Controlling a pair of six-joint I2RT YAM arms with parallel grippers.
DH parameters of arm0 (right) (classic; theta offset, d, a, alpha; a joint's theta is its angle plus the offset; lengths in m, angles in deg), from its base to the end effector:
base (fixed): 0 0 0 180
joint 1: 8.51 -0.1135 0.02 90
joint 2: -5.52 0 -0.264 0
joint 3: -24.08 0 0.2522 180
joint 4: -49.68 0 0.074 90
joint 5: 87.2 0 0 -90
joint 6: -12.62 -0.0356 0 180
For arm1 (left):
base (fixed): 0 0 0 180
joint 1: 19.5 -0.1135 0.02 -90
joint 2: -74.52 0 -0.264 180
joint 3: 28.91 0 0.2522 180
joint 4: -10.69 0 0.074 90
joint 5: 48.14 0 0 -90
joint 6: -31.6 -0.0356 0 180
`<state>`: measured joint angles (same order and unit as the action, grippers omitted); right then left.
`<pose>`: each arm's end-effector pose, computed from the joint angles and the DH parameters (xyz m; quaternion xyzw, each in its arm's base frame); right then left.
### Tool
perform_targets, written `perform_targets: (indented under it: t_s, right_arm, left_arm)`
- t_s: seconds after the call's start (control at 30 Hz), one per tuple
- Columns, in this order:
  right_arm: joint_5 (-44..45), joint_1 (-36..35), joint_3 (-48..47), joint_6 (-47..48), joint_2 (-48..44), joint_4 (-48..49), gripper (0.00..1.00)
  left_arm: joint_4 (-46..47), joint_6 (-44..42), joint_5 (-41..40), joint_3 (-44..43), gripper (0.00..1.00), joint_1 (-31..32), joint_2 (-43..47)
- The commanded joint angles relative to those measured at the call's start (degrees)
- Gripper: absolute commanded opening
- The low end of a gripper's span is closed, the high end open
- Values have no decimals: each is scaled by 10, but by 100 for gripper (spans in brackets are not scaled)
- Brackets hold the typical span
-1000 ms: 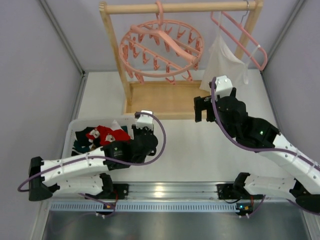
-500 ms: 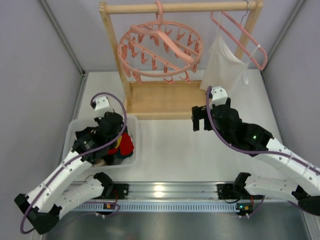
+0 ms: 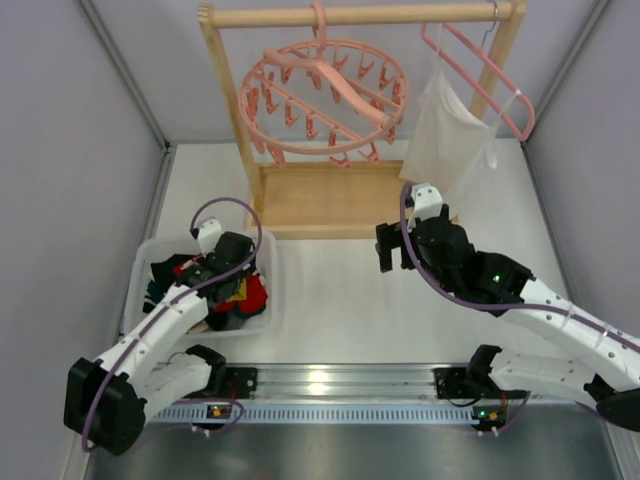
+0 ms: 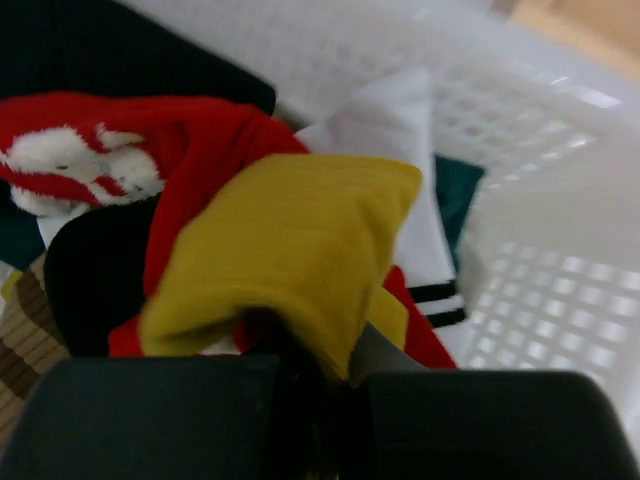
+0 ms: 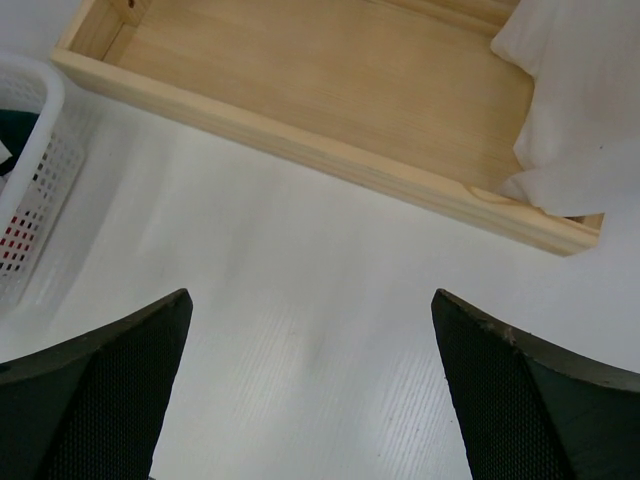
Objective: Remove the socks clipped to the hanger
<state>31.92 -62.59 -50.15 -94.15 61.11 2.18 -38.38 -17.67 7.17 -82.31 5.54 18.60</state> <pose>0.1324 0.1533 0.3612 -0.1454 0.8305 0.1089 0.5266 0.1791 -0.0613 0.2401 -0.2202 0.8796 0.0659 0.4165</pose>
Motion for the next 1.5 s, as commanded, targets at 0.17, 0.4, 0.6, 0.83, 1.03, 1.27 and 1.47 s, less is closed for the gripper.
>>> perform_targets:
  t_s: [0.17, 0.4, 0.6, 0.83, 1.03, 1.27, 1.47]
  right_arm:
    - [-35, 4, 39, -4, -43, 56, 100]
    - [-36, 4, 54, -10, -68, 58, 99]
    - [-32, 4, 62, -14, -95, 58, 100]
    - [10, 5, 83, -38, -127, 54, 99]
    - [131, 5, 121, -79, -179, 57, 99]
    - [161, 5, 97, -48, -205, 0, 99]
    - [164, 5, 35, -33, -214, -95, 100]
  left_arm:
    - [107, 85, 28, 104, 6, -36, -24]
    - [104, 58, 40, 95, 26, -36, 23]
    - [56, 19, 50, 48, 78, -36, 92]
    - [-15, -25, 82, -56, 98, -36, 130]
    - [-98, -126, 147, -186, 98, -35, 139]
    - [-115, -263, 230, -255, 99, -36, 190]
    - [-134, -320, 207, -251, 99, -36, 248]
